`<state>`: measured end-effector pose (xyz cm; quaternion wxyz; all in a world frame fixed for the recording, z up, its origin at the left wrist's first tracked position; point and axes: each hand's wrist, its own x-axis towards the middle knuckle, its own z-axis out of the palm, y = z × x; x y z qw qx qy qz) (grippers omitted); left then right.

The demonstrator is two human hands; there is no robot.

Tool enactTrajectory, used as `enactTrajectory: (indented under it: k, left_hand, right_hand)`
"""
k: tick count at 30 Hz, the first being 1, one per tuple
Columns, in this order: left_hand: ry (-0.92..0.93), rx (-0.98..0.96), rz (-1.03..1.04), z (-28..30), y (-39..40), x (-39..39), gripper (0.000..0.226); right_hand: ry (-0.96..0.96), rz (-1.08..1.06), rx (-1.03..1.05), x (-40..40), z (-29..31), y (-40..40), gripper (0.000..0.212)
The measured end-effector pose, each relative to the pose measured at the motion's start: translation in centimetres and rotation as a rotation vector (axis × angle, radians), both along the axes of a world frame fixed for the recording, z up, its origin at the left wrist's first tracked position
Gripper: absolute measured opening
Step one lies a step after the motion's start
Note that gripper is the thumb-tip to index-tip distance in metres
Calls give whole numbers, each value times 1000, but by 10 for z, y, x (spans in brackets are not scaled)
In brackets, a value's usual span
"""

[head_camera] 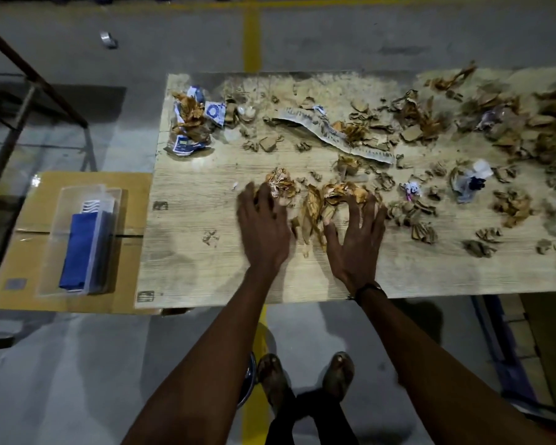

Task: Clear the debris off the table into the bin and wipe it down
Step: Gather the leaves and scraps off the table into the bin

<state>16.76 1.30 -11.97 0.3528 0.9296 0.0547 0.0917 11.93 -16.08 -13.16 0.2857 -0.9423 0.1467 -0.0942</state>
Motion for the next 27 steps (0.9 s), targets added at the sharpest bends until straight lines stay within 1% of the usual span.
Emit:
enactTrajectory:
  k: [2,5,9,11,13,15,17,18,20,22,23,25,27]
  left_hand:
    - [26,-36,-74,2,-30,5,58]
    - [11,-82,-107,6,-47,7,57]
    - [-29,-75,-53,7,-9,10,58]
    - [5,-70,-11,2,17,16,64]
    - [64,-85,-15,0,24,23,72]
    - [116,-20,-98,-3,11,27,74]
    - [130,67,-203,-7,-13,25,71]
    - [128,70,-226,-8,-23,25,70]
    - [127,24,-199,-5,-31,26,70]
    - [109,8,-166,1,-19,35,71]
    - [87,37,-158,3,-6,43,70]
    - [40,90,-128,11,25,69,68]
    - [-14,96,-67,21,64,104,69]
  right_hand:
    - [-29,9,-39,5,-2,-2,71]
    - [-55,-7,-6,6,0,-4,68]
    - [-68,-31,68,3,4,-6,70]
    - [-43,-33,89,2,8,-5,75]
    - [-19,-19,75,2,11,-3,82]
    - [-6,-4,49,3,12,-2,85]
    - [6,-6,28,3,11,-2,86]
    - [9,-7,19,3,9,-3,85]
    - [4,-7,2,2,7,-4,83]
    - [0,-1,-9,2,6,-5,83]
    - [-2,1,-10,2,6,-5,83]
    - [-13,-1,-17,3,6,-4,83]
    - [-30,2,-20,2,6,-3,83]
